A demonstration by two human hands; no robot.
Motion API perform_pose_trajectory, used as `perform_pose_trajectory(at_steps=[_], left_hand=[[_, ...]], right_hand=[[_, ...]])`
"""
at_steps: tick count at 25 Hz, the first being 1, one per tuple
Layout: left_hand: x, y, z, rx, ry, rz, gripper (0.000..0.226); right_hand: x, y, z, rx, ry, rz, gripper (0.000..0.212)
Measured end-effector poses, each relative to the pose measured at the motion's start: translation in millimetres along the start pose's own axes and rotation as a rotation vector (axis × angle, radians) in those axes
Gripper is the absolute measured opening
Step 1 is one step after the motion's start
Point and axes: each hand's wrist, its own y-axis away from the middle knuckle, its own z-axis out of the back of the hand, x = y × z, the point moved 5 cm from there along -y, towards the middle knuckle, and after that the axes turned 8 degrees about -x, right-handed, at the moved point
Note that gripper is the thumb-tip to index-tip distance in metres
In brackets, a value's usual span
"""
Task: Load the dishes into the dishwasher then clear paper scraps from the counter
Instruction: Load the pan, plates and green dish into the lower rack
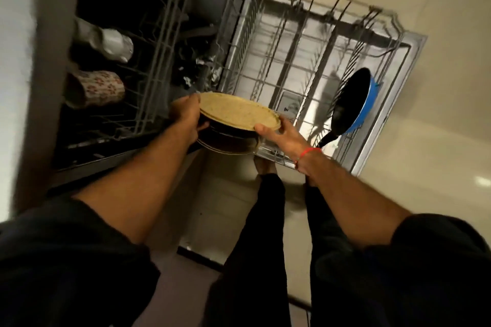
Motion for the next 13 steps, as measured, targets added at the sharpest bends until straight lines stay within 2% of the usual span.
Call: perform_pose_trajectory(at_steps=[2,3,7,13], left_hand=[[8.0,-37.6,-19.1,-0.023,-0.002,0.031,0.025],[11.7,-51.3,-27.5,-0.019,0.010,0.049,0.021],[13.7,-87.8,-48.1,-0.045,0.036,0.062,0.011],[13.1,-102.1,-59.7,-0.140,-0.023,0.008,0.018]], right_hand=[[-4.7,-32.2,-7.3,-0.028,0.001,-0.014,0.058],[-7.7,-45.8,-10.3,-0.036,0.010,-0.015,0.058],[-13.6,-75.7,-17.0,-0.054,0.045,-0.034,0.088],[-9.5,-79.0,-5.5,-0.075,0.052,-0.024,0.085]])
